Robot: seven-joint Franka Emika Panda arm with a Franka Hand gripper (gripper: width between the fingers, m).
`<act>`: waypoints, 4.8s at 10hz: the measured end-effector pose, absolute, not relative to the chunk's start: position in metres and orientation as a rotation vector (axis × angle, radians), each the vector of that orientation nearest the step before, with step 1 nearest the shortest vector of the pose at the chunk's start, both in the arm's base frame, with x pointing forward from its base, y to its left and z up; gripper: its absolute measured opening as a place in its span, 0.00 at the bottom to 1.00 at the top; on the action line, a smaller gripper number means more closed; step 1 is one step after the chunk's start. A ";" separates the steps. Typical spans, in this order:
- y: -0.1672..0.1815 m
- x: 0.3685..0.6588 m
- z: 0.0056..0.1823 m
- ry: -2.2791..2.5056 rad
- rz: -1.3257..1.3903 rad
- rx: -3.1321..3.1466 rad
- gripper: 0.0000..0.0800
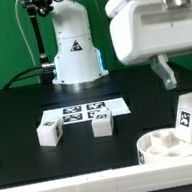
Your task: Assemble stool
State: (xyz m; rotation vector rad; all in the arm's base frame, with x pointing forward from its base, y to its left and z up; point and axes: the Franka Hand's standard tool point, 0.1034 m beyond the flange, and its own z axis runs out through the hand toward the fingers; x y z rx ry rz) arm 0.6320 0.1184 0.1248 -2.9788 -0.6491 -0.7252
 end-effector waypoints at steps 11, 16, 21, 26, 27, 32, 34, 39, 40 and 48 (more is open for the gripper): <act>0.129 0.623 0.120 -0.684 -0.111 -3.022 0.81; 0.125 0.634 0.120 -1.101 -0.012 -2.946 0.81; 0.120 0.638 0.117 -1.676 0.011 -2.688 0.81; 0.121 0.638 0.112 -2.192 0.055 -2.324 0.81; 0.119 0.638 0.112 -2.271 0.059 -2.246 0.81; 0.112 0.636 0.101 -2.587 0.117 -1.876 0.81; 0.109 0.635 0.098 -2.628 0.129 -1.814 0.81; 0.104 0.634 0.096 -2.615 0.133 -1.828 0.50; 0.103 0.635 0.097 -2.616 0.130 -1.831 0.29; 0.100 0.639 0.108 -2.553 0.119 -1.937 0.14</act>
Offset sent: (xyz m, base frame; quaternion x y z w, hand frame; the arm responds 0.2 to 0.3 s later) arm 0.0000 0.0000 0.0000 0.0000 0.0000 0.0000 1.0000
